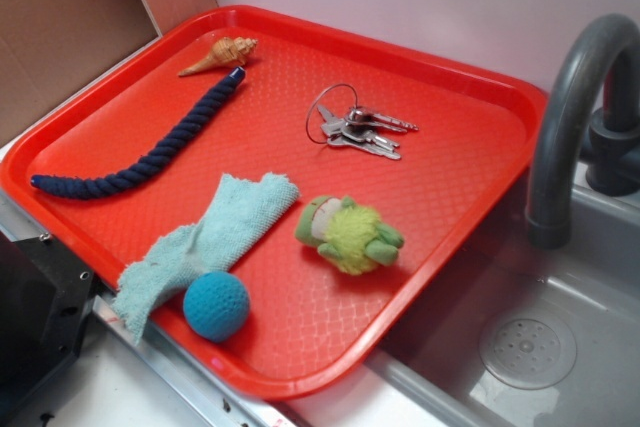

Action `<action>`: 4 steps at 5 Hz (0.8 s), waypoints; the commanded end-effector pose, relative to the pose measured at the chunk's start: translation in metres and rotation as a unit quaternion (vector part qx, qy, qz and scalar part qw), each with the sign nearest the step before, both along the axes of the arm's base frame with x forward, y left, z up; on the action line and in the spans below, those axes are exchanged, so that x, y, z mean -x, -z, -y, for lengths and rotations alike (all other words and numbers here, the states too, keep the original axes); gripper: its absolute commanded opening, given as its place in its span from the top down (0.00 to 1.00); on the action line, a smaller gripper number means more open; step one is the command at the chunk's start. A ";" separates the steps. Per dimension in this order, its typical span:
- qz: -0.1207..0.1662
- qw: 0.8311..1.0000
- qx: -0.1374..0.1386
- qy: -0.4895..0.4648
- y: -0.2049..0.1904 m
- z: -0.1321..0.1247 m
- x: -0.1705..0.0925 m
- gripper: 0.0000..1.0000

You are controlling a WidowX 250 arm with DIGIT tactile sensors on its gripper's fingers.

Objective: Grab the green animal.

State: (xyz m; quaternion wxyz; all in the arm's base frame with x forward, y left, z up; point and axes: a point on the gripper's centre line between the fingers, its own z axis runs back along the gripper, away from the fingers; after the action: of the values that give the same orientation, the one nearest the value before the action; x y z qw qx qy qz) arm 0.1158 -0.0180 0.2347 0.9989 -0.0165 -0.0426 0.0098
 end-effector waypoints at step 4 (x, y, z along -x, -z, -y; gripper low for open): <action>0.091 0.928 -0.009 0.362 0.041 0.050 -0.051 0.00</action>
State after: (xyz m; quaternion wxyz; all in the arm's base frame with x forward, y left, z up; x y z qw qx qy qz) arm 0.1675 -0.0647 0.1842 0.9246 -0.0230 -0.1095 -0.3641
